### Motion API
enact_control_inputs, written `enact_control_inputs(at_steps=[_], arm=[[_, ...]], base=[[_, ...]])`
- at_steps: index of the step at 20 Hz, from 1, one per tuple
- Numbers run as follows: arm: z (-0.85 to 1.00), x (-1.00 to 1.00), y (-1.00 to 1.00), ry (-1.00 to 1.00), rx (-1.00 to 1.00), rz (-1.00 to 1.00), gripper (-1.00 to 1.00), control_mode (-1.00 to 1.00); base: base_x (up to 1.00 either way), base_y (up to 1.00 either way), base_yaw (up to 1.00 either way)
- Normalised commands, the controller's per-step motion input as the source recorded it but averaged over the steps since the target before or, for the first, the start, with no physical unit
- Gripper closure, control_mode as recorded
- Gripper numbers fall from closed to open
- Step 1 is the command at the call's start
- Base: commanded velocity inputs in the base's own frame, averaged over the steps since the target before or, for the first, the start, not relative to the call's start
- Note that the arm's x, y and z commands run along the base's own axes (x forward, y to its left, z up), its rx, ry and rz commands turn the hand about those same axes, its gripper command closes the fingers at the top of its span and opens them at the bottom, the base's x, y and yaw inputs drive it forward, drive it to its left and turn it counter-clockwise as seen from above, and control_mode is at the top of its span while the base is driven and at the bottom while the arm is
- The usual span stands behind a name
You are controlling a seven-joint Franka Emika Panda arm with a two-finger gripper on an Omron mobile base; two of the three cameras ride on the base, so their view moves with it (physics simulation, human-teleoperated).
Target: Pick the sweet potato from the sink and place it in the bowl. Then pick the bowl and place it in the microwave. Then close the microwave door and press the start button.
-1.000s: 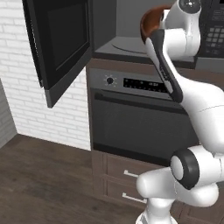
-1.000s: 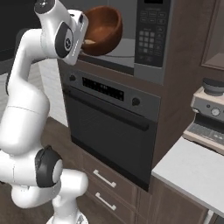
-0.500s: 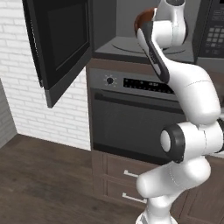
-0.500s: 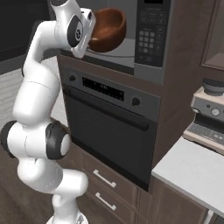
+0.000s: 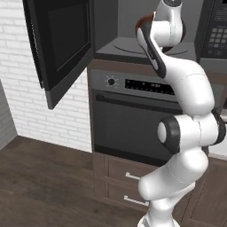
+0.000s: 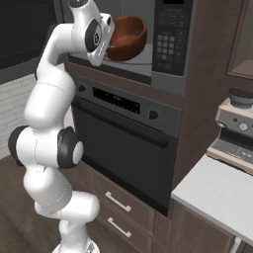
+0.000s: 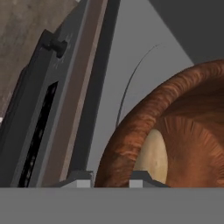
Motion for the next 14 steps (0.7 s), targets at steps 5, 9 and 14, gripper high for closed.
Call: enact_control_inputs(at_steps=[5, 9, 14], arm=[[-0.29, 0.28, -0.08, 0.0, 0.0, 0.0, 1.0, -1.0], [-0.04, 0.45, -0.17, 0.0, 0.0, 0.0, 1.0, -1.0], [-0.02, 0.58, -0.06, 0.0, 0.0, 0.0, 1.0, -1.0]], base=[[0.0, 0.0, 0.0], [0.0, 0.0, 0.0], [0.0, 0.0, 0.0]])
